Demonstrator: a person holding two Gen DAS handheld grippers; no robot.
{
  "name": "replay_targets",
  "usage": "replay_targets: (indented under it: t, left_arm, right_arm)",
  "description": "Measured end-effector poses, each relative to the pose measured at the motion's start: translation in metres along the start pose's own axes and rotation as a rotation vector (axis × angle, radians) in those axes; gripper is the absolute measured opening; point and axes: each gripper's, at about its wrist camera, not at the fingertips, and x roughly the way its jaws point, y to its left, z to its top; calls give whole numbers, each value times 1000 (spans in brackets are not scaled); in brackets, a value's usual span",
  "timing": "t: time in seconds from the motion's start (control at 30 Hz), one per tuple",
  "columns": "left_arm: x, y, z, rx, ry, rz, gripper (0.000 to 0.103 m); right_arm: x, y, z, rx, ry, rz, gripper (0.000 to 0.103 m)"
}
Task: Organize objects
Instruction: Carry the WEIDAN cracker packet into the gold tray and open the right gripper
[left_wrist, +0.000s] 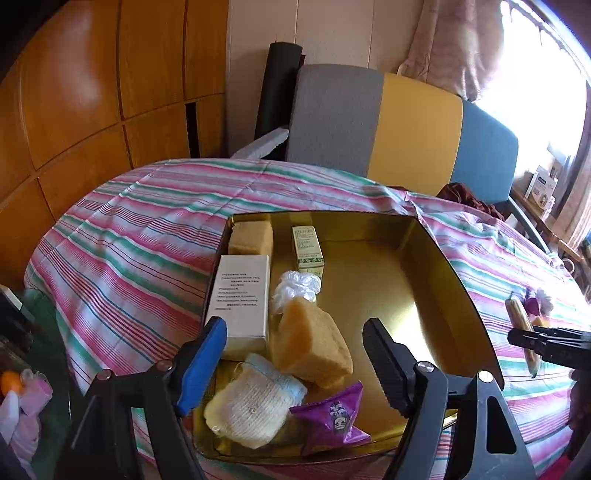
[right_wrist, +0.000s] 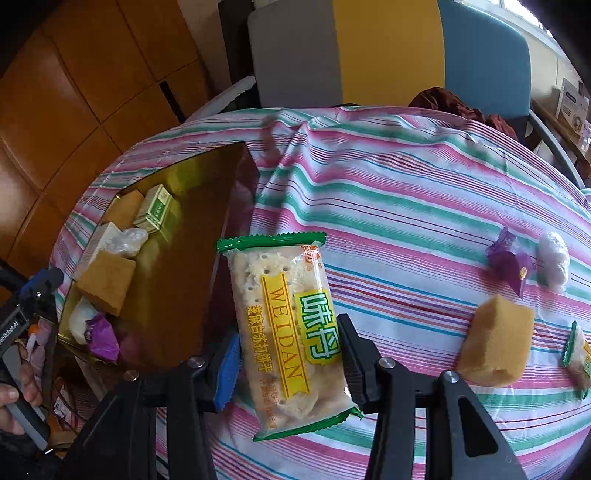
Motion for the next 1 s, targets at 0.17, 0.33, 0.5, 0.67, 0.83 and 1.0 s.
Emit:
replay_targets:
  t: [0.17, 0.33, 0.5, 0.67, 0.83, 1.0]
  left_arm:
    - [-6, 8, -1, -6, -18, 7, 77]
    - [-6, 19, -4, -18, -20, 19, 77]
    - [-3, 33, -7, -45, -9, 19, 77]
    - [1, 51, -11, -88, 1, 33, 78]
    - [4, 65, -14, -122, 15, 46, 78]
    - [2, 70, -15, -126, 11, 48, 80]
  right_arm:
    - [-6, 51, 16, -71, -6, 48, 48]
    - [17, 97, 35, -131, 41, 55, 48]
    - [57, 120, 51, -119, 111, 29, 48]
    - [90, 131, 64, -95, 158, -11, 48]
    - [123, 146, 70, -82, 207, -36, 49]
    - [133, 152, 70, -26, 210, 80, 50]
